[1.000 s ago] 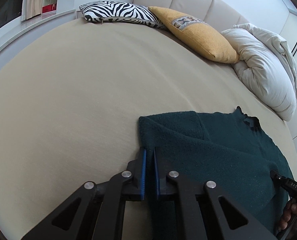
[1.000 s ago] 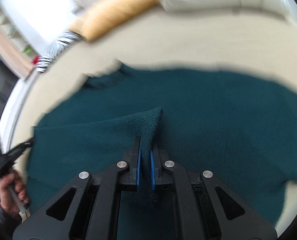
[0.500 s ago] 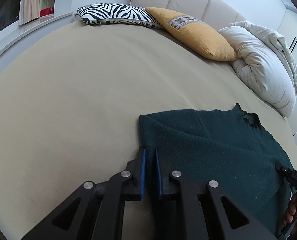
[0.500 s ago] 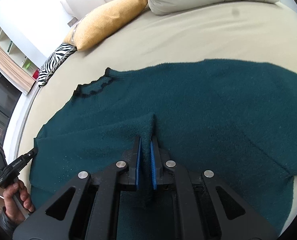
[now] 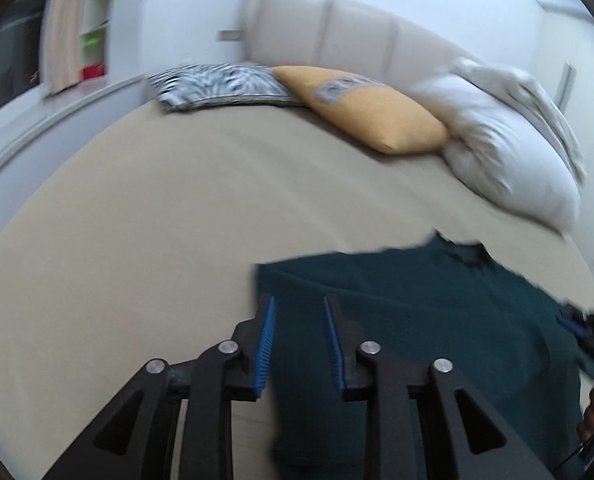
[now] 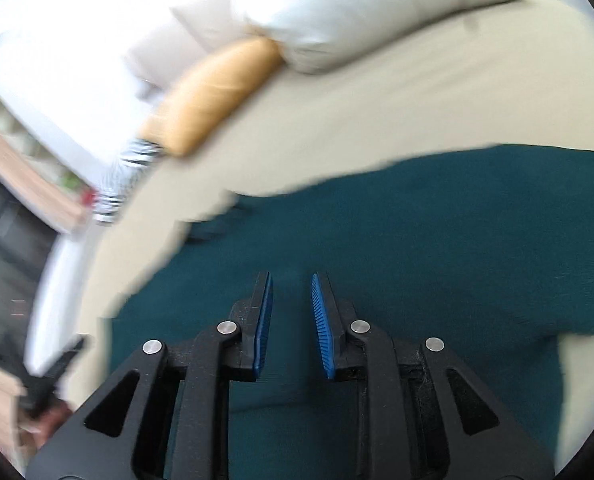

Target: Fold small clothes

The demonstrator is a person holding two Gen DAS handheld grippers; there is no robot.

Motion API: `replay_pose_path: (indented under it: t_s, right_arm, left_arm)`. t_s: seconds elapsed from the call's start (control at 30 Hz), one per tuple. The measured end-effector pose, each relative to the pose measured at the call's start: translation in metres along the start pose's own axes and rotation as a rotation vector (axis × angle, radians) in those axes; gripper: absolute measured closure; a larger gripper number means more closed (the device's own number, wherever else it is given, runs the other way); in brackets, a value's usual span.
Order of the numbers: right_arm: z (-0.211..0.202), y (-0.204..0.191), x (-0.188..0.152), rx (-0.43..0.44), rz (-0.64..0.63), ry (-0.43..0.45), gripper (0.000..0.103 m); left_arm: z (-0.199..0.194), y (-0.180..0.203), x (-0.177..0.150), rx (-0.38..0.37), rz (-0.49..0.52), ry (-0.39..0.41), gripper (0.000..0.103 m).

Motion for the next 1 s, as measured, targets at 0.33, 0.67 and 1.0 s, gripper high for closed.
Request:
replay_pose_path:
  t_s: [0.33,0.67,1.0]
  right_arm:
    - [0.084,0.013,-0.029,0.271,0.063,-0.246,0.103]
    - [-0.092,0.157,-0.019,0.076,0.376,0.192,0.075]
    - [-0.245,0.343,-0.108,0.058,0.801,0.504,0.046]
  left_arm:
    - [0.057,0.004,-0.017,0.008,0.078,-0.138,0.069]
    - [0.020,0.013,-0.029,-0.016,0.001,-0.104,0.046]
    - [-0.007,0.062,-0.067,-0.233,-0.031,-0.161,0.043]
Point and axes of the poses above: each gripper's, at about its wrist camera, not at the fingertips, and z roughly the way its jaws point, y to its right, x to its top, the point moved 1 cm from there along z, roughly the way its jaws point, and after that the axes turned 12 degrees about -y, right-handed, at the moved point
